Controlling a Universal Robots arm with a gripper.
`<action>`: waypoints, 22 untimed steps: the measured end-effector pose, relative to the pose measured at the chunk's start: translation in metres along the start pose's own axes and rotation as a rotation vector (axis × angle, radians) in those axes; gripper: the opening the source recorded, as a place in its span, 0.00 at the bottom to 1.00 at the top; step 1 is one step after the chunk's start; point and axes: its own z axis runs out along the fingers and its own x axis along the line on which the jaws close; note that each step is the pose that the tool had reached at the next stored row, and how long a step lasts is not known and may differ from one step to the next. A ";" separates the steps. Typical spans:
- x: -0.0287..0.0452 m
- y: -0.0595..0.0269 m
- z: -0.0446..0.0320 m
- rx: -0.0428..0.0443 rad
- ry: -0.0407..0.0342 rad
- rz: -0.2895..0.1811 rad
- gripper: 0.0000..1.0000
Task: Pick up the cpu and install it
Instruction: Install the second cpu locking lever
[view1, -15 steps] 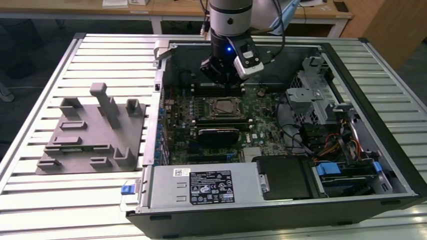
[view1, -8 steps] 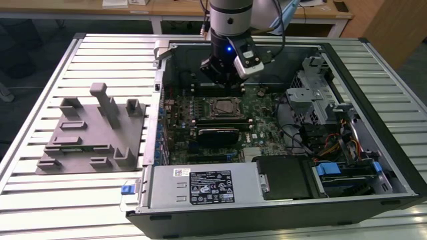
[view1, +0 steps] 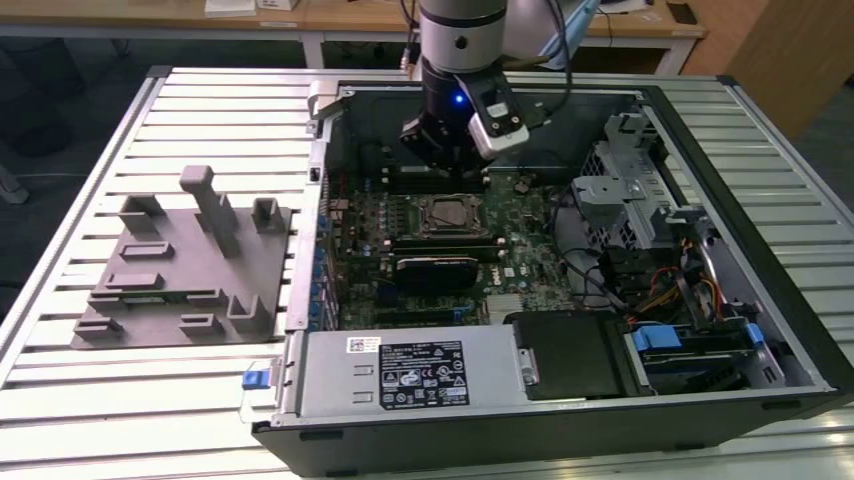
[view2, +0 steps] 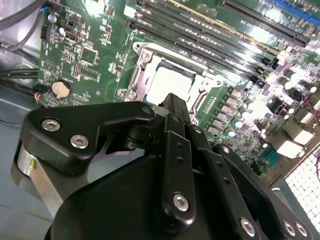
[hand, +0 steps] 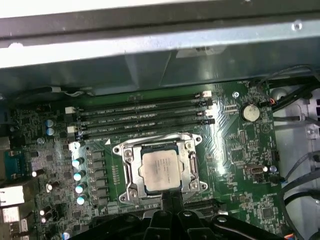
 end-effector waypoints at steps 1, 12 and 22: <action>-0.0003 -0.0020 0.0000 0.0000 0.0000 0.000 0.11; -0.0038 -0.0266 0.0008 -0.0062 0.0008 0.000 0.11; 0.0002 -0.0324 0.0091 -0.0108 0.0020 -0.041 0.11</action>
